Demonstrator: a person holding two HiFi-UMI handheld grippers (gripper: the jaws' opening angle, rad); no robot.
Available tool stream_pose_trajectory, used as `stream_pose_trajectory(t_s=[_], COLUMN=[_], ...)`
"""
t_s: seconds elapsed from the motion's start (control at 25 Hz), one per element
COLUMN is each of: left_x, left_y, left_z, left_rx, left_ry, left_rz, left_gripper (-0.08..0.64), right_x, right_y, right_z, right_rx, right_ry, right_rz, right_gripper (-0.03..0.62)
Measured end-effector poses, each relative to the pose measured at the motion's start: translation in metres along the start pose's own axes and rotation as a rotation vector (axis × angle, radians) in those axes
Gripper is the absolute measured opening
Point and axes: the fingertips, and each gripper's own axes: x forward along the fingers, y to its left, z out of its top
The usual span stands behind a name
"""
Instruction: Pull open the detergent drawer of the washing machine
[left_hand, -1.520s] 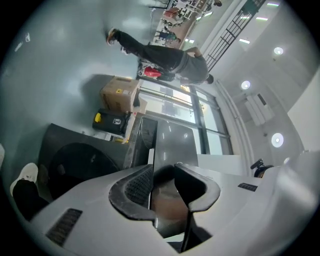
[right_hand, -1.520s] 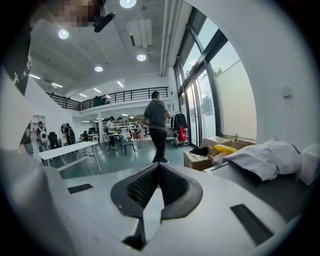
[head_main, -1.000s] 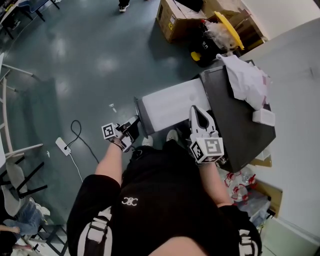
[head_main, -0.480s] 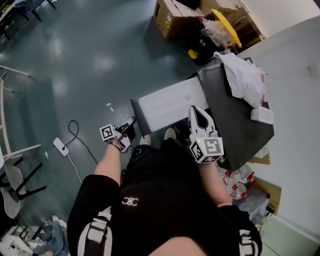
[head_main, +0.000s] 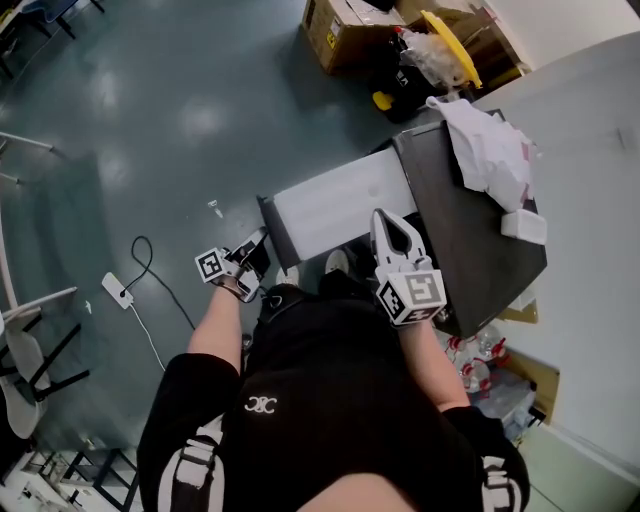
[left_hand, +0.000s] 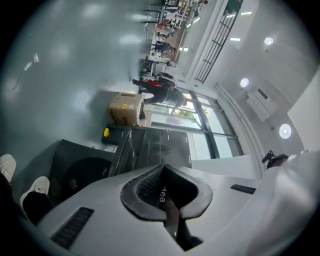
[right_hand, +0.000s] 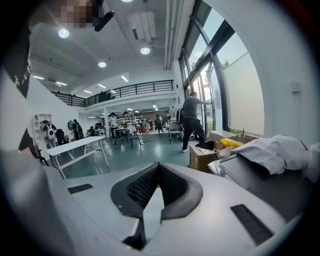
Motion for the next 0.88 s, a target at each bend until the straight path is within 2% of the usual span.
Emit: stream_pose_trajectory(t_s=[0.28,0.6,0.68,0.76,0.88], left_x=[-0.001,-0.010,-0.019,-0.033,-0.031], left_y=[0.000,-0.010,-0.015,-0.014,-0.039], left_z=[0.000,0.020,0.032,0.048,0.064], left_rx=[0.041,0.128,0.218,0.396,0.629], left_ry=[-0.011,-0.101,-0.127,-0.123,-0.115], left_rz=[0.040,0.102,0.161,0.318,0.437], left_gripper=[0.000,0.000,0.000,-0.002,-0.002], right_x=[0.004,0.008,0.009,0.011,0.015], right_y=[0.006,0.013,0.017,0.020,0.023], right_z=[0.007,0.009,0.010,0.013,0.016], right_rx=[-0.013,-0.004,0.000,0.007,0.010], right_ry=[-0.014,-0.031,-0.039,-0.050,-0.070], right_rz=[0.030,0.069,0.075,0.083,0.094], right_gripper=[0.003,0.003,0.002,0.003,0.003])
